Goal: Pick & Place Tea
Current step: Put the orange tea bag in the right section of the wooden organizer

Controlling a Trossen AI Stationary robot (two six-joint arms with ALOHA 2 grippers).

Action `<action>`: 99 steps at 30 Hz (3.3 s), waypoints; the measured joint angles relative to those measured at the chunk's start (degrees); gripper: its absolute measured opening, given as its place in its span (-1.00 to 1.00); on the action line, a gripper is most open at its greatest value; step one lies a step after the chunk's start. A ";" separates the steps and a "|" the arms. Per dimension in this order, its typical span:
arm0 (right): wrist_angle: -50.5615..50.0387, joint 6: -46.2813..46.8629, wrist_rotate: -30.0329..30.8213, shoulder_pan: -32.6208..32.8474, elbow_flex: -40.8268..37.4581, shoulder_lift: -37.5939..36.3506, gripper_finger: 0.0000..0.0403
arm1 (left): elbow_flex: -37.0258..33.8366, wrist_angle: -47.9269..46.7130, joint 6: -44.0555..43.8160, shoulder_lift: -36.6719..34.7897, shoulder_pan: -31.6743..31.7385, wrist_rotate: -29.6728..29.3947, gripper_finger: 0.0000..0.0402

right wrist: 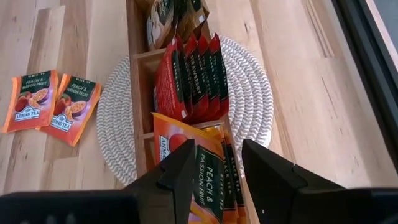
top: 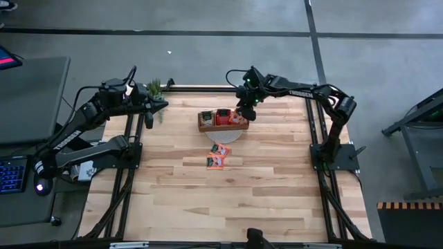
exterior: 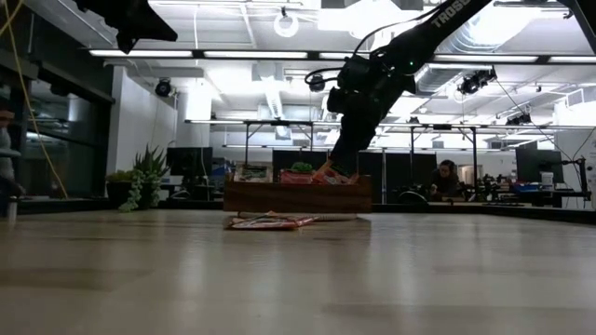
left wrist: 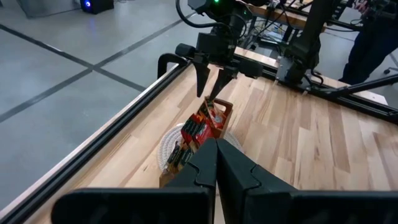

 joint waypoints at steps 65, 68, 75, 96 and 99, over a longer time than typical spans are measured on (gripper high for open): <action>-9.42 -4.85 13.20 8.14 -2.40 -7.63 -1.00 | 0.00 0.13 0.26 -0.02 0.00 -1.55 -1.00; -9.55 -4.95 14.38 8.39 -1.19 -7.23 -1.00 | 0.00 0.13 0.26 -0.02 0.00 -1.55 -1.00; -12.13 -5.95 14.72 8.24 5.74 -2.90 -1.00 | 0.00 0.13 0.25 -0.02 0.00 -1.53 -1.00; -21.08 -10.14 17.12 9.25 13.94 0.83 -1.00 | 0.02 -0.28 0.26 -0.02 0.02 -1.47 -1.00; -21.66 -11.43 16.93 9.27 13.79 1.24 -1.00 | 0.02 -0.27 0.26 -0.02 0.00 -1.46 -1.00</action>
